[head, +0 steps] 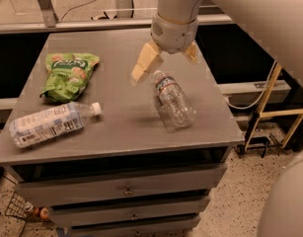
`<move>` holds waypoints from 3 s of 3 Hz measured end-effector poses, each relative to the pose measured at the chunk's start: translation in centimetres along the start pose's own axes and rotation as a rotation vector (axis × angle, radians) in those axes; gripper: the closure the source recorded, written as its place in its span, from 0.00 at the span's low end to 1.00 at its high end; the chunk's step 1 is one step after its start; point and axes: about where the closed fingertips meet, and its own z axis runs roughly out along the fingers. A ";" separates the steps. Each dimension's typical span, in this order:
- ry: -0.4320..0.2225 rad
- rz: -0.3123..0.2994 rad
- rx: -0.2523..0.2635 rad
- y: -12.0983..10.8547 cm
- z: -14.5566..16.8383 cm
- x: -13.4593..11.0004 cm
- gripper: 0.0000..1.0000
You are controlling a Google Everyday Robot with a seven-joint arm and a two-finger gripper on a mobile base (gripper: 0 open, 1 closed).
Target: Place water bottle upright
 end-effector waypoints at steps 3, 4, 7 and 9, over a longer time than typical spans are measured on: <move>0.091 -0.006 0.037 -1.3 5.1 -1.5 0.00; 0.118 0.005 0.048 -2.1 6.3 -2.1 0.02; 0.114 0.004 0.026 -3.1 6.6 -2.1 0.71; -0.068 -0.049 -0.100 -3.1 3.2 -1.3 1.00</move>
Offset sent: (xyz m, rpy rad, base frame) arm 0.0089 -0.0058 -0.0568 -0.1346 0.1188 0.0183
